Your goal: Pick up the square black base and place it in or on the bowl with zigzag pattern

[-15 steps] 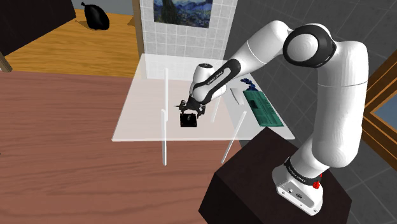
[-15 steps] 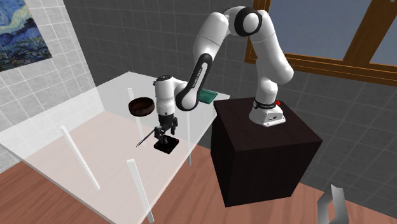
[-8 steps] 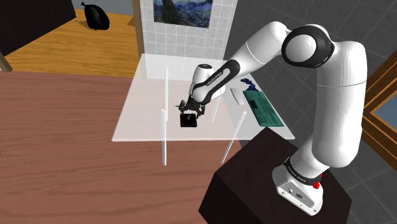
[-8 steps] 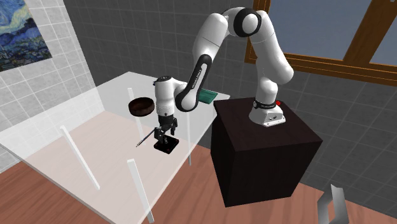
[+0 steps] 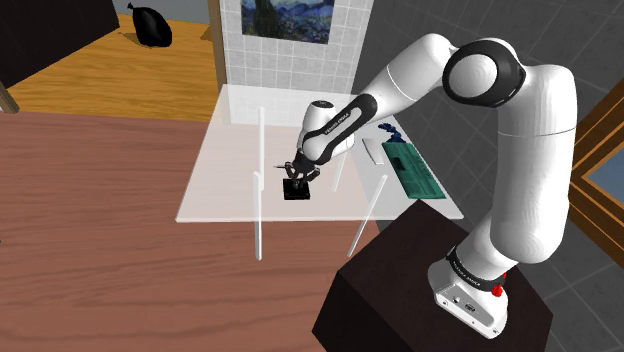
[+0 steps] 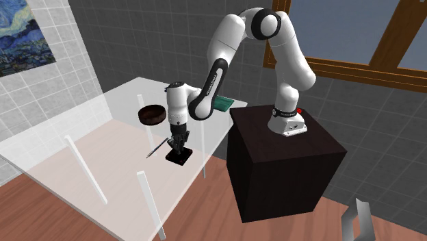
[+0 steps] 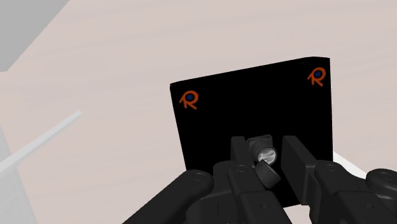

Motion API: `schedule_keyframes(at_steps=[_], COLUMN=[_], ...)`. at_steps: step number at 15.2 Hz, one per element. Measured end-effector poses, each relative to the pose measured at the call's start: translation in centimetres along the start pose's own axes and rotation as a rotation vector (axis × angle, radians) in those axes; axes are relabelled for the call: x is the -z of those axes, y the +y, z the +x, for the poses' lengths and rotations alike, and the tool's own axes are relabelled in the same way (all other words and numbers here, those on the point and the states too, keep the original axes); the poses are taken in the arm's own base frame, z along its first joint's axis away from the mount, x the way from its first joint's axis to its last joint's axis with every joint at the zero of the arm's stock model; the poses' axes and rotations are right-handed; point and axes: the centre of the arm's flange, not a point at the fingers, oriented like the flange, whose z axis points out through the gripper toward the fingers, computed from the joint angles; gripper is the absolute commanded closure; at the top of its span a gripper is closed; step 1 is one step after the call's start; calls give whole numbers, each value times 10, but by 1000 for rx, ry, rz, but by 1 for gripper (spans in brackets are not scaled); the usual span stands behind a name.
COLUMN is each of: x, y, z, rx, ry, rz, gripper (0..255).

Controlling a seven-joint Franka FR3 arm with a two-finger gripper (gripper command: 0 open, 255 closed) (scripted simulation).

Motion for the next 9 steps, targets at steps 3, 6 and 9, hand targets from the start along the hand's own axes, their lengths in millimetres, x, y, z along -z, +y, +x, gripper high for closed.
schedule_keyframes(at_steps=[3,6,9], x=[2,16,33], y=[0,-2,-4], z=[0,0,0], rx=[0,0,0], ry=[0,0,0], rz=[0,0,0], gripper=[255,255,255])
